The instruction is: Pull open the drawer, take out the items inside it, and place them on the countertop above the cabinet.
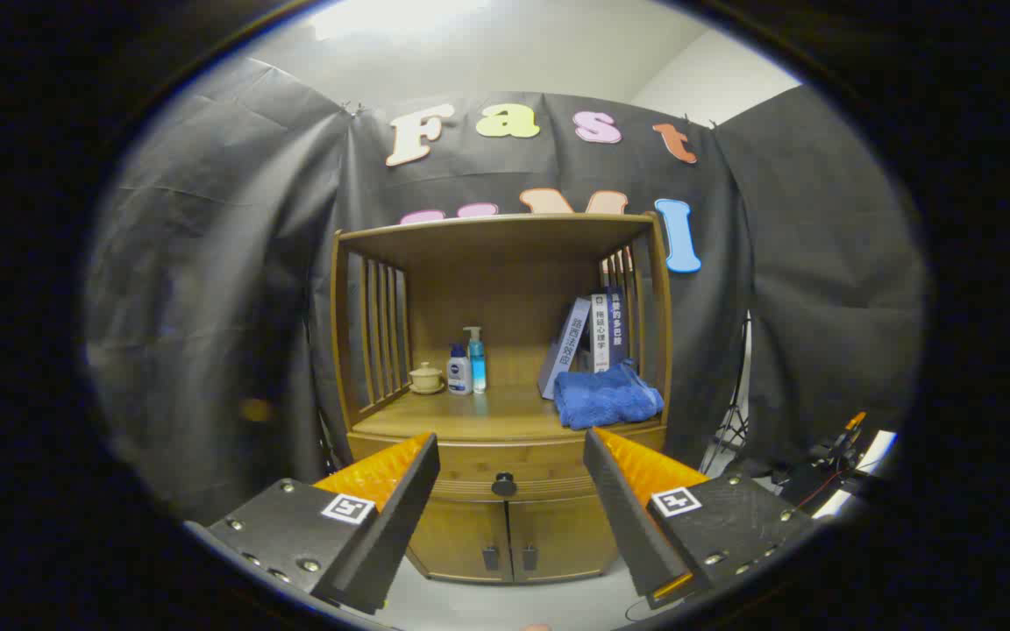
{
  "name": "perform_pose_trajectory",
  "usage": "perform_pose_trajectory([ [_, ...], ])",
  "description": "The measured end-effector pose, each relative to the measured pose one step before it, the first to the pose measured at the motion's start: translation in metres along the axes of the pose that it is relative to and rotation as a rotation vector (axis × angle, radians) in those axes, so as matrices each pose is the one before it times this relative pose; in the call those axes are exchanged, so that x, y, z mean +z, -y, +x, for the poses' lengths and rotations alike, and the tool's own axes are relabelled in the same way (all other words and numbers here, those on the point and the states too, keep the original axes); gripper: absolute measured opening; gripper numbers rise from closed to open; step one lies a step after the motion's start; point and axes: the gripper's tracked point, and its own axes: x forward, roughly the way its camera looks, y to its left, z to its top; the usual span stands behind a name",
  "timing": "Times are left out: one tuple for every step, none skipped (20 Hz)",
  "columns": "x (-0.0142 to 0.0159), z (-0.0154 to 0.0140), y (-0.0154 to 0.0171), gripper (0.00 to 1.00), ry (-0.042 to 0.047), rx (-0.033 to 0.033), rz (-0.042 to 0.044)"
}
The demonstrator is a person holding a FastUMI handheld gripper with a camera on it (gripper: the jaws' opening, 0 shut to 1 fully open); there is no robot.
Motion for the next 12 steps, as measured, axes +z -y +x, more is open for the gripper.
perform_pose_trajectory([
  [0.00081,-0.00078,-0.00095,0.99,-0.00104,0.00421,0.00490],
  [0.00079,-0.00078,0.00057,0.99,0.00116,0.00108,0.00328],
  [0.00097,-0.00012,0.00006,0.99,0.00157,0.00020,-0.00187],
  [-0.00032,0.00008,0.00039,0.99,0.00206,-0.00358,-0.01107],
  [0.00002,0.00072,0.00039,0.99,-0.00204,-0.00180,-0.01460],
  [-0.00110,-0.00015,-0.00104,0.99,-0.00122,0.00057,-0.01231],
  [0.00044,0.00010,0.00014,0.99,-0.00225,0.00135,-0.00942],
  [-0.00048,0.00062,0.00060,0.99,-0.00086,0.00054,-0.00288],
  [0.00199,-0.00120,-0.00043,0.99,0.00231,0.00187,0.00429],
  [0.00156,-0.00152,-0.00086,0.99,0.00432,0.00164,0.00456],
  [0.00238,-0.00094,0.00034,0.99,0.00346,-0.00169,0.00270],
  [0.00089,0.00003,0.00060,0.99,0.00312,-0.00227,-0.00198],
])
